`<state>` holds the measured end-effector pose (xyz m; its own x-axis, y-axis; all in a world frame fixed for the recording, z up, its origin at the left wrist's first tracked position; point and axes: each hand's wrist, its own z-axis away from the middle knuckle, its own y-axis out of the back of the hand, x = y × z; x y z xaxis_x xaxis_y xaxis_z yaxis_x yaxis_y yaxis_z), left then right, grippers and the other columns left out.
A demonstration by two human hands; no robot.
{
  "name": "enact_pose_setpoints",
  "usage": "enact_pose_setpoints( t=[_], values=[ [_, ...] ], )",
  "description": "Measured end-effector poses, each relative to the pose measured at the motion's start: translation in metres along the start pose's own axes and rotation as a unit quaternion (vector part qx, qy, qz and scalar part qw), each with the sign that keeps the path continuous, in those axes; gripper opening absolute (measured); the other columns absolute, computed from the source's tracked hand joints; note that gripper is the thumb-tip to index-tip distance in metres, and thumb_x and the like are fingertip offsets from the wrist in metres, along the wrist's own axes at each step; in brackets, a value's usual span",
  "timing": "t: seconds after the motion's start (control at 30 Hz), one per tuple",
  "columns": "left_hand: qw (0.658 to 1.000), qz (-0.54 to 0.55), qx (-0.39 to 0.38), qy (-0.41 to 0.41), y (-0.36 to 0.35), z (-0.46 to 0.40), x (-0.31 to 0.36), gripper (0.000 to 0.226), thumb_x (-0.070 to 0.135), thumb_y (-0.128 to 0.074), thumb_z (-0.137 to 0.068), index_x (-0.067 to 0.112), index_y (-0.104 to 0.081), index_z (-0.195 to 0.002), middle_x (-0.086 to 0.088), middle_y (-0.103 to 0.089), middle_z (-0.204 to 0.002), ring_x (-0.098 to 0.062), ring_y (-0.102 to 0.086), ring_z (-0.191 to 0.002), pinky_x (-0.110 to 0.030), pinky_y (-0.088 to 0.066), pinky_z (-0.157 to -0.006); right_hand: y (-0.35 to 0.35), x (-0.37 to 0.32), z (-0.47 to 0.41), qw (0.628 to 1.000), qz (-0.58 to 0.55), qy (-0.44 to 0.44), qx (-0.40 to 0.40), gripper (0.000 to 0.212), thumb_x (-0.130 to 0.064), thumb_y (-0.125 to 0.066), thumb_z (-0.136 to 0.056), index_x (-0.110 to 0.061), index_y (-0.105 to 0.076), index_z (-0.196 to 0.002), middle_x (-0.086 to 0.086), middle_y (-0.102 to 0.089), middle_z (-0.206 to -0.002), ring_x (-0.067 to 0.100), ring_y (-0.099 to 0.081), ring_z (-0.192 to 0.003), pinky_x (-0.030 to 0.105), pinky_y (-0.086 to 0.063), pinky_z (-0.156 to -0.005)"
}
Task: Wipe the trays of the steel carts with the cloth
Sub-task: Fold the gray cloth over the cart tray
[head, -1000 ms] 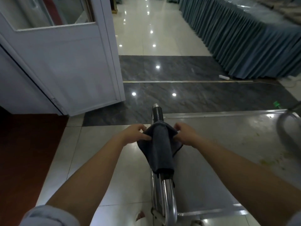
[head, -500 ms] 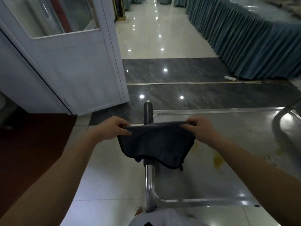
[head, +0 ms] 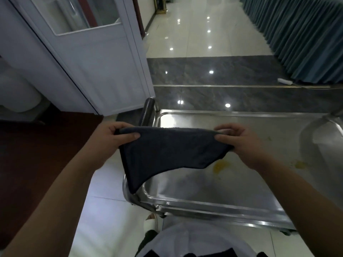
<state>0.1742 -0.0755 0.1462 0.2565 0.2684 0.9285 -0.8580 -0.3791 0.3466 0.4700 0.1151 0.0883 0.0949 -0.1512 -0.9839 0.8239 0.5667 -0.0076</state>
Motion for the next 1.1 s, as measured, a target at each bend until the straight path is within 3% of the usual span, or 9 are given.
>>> enact_pose_setpoints(
  t=[0.13, 0.27, 0.43, 0.57, 0.67, 0.77, 0.83, 0.93, 1.1],
  values=[
    [0.998, 0.047, 0.006, 0.046, -0.03, 0.028, -0.007, 0.011, 0.007, -0.074, -0.078, 0.011, -0.075, -0.089, -0.007, -0.07, -0.088, -0.02, -0.067, -0.086, -0.035, -0.053, -0.079, 0.032, 0.013, 0.017, 0.997, -0.062, -0.029, -0.04, 0.029, 0.013, -0.066, -0.081, -0.011, -0.07, -0.098, 0.008, -0.074, -0.084, 0.021, -0.069, -0.074, 0.034, -0.056, -0.068],
    [0.997, 0.014, -0.009, 0.07, -0.051, 0.05, -0.015, 0.023, 0.001, -0.076, -0.074, 0.017, -0.074, -0.091, 0.002, -0.069, -0.089, -0.014, -0.064, -0.087, -0.028, -0.054, -0.072, 0.054, 0.022, 0.04, 0.996, -0.064, -0.027, -0.061, 0.037, 0.019, -0.057, -0.086, -0.012, -0.069, -0.101, 0.009, -0.075, -0.089, 0.023, -0.07, -0.08, 0.031, -0.058, -0.072],
    [0.979, -0.129, -0.137, 0.083, -0.063, 0.064, -0.025, 0.033, -0.002, -0.07, -0.085, 0.029, -0.078, -0.094, 0.005, -0.069, -0.086, -0.016, -0.068, -0.087, -0.024, -0.053, -0.073, 0.066, 0.032, 0.075, 0.997, 0.033, -0.011, -0.065, 0.045, 0.022, -0.05, -0.089, -0.017, -0.068, -0.105, -0.002, -0.075, -0.092, 0.01, -0.068, -0.085, 0.021, -0.054, -0.071],
    [0.968, -0.218, -0.097, 0.077, -0.081, 0.069, -0.035, 0.022, 0.013, -0.072, -0.088, 0.031, -0.076, -0.076, 0.007, -0.07, -0.077, -0.016, -0.066, -0.079, -0.03, -0.054, -0.073, 0.071, 0.047, 0.103, 0.99, 0.138, -0.005, 0.025, 0.032, 0.007, -0.064, -0.09, -0.023, -0.074, -0.093, -0.006, -0.074, -0.085, 0.006, -0.066, -0.081, 0.02, -0.054, -0.073],
    [0.976, -0.187, -0.07, 0.092, -0.094, 0.078, -0.041, 0.018, 0.017, -0.071, -0.09, 0.032, -0.077, -0.081, 0.006, -0.073, -0.074, -0.01, -0.068, -0.073, -0.033, -0.055, -0.071, 0.065, 0.058, 0.121, 0.971, 0.203, 0.01, 0.126, 0.017, 0.002, -0.072, -0.085, -0.014, -0.079, -0.085, -0.005, -0.073, -0.073, 0.001, -0.064, -0.069, 0.012, -0.049, -0.066],
    [0.982, -0.146, -0.072, 0.098, -0.1, 0.084, -0.046, 0.019, 0.013, -0.069, -0.091, 0.03, -0.077, -0.088, 0.018, -0.072, -0.071, 0.005, -0.064, -0.067, -0.017, -0.049, -0.063, 0.055, 0.066, 0.133, 0.969, 0.17, 0.002, 0.182, 0.014, 0.002, -0.071, -0.085, -0.01, -0.078, -0.085, 0.009, -0.073, -0.081, 0.011, -0.065, -0.075, 0.026, -0.05, -0.076],
    [0.986, -0.113, -0.066, 0.105, -0.1, 0.085, -0.049, 0.018, 0.01, -0.068, -0.091, 0.024, -0.077, -0.091, 0.017, -0.071, -0.068, 0.007, -0.061, -0.062, -0.011, -0.046, -0.055, 0.048, 0.064, 0.137, 0.972, 0.119, -0.006, 0.2, 0.02, 0.006, -0.068, -0.086, -0.013, -0.076, -0.082, 0.009, -0.07, -0.079, 0.007, -0.062, -0.071, 0.027, -0.051, -0.07],
    [0.99, -0.042, -0.037, 0.127, -0.095, 0.082, -0.051, 0.016, 0.007, -0.07, -0.088, 0.02, -0.079, -0.091, 0.008, -0.073, -0.074, 0.003, -0.064, -0.065, -0.013, -0.045, -0.059, 0.037, 0.051, 0.142, 0.975, 0.053, 0.003, 0.217, 0.026, 0.011, -0.063, -0.088, -0.012, -0.073, -0.082, 0.01, -0.065, -0.079, 0.001, -0.06, -0.065, 0.018, -0.053, -0.059],
    [0.983, 0.066, -0.036, 0.17, -0.086, 0.073, -0.056, 0.019, -0.003, -0.072, -0.082, 0.009, -0.078, -0.096, -0.011, -0.074, -0.085, -0.02, -0.068, -0.084, -0.029, -0.054, -0.078, 0.033, 0.046, 0.148, 0.97, 0.092, 0.006, 0.224, 0.02, 0.009, -0.067, -0.085, -0.009, -0.075, -0.086, 0.009, -0.071, -0.084, 0.009, -0.064, -0.078, 0.031, -0.053, -0.078]
  ],
)
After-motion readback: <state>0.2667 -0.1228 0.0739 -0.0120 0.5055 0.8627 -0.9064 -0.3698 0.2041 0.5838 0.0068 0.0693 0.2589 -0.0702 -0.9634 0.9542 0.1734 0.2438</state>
